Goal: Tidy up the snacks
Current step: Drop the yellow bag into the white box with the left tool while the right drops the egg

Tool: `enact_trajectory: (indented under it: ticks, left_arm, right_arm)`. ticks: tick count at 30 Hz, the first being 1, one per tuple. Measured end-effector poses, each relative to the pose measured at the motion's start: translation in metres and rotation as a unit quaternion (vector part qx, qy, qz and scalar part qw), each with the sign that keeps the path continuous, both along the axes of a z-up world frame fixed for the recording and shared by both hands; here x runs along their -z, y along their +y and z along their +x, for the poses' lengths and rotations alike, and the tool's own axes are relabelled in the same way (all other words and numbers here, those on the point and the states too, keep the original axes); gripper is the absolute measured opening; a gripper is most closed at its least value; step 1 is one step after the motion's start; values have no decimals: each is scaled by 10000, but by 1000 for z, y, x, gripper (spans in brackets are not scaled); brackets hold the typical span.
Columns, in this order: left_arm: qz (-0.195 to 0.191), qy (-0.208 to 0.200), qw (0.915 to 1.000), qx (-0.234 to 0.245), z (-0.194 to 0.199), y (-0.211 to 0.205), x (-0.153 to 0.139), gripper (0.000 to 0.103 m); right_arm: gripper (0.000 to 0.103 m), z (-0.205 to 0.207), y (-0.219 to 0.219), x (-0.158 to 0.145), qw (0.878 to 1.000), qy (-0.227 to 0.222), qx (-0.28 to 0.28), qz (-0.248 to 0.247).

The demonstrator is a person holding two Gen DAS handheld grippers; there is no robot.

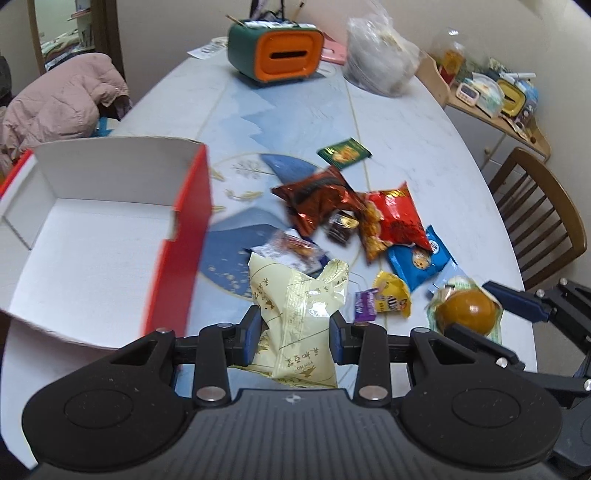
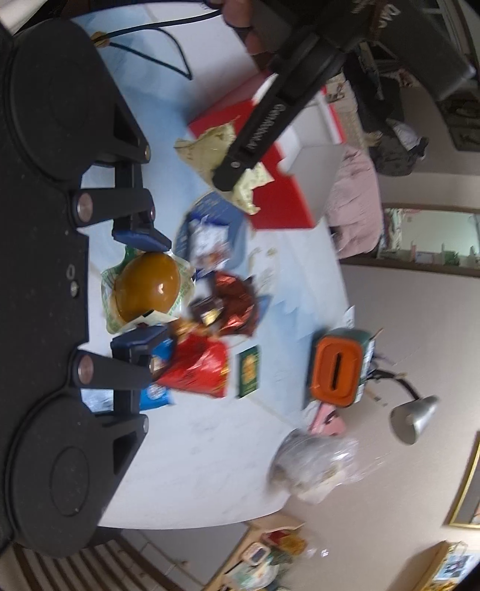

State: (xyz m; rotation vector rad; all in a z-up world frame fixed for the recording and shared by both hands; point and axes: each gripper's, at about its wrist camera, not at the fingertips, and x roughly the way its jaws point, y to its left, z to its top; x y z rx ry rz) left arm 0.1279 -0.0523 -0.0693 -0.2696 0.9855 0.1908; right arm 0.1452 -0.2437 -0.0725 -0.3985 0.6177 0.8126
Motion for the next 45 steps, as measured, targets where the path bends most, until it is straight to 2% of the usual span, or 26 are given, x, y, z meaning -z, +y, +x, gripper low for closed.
enact_trajectory:
  ticks: [10, 19, 26, 34, 42, 45]
  left_arm:
    - [-13, -191, 9998, -99, -30, 68, -24, 36]
    - [43, -196, 9992, -355, -53, 150, -30, 36]
    - [114, -79, 9987, -500, -58, 208, -26, 36]
    - [234, 204, 9979, -570, -47, 261, -8, 36]
    - [246, 576, 9966, -535, -30, 292, 21, 36]
    - [294, 704, 9966, -326, -23, 290, 31, 36]
  right_arm:
    - [43, -21, 76, -38, 9990, -147, -373, 205]
    - [43, -38, 164, -42, 9982, -115, -568, 181]
    - [43, -37, 223, -32, 9983, 98, -551, 148]
    - [43, -25, 283, -11, 9981, 389, -459, -123]
    - [43, -7, 316, 19, 9943, 946, -312, -390]
    - [43, -2, 322, 29, 9922, 1123, -200, -495]
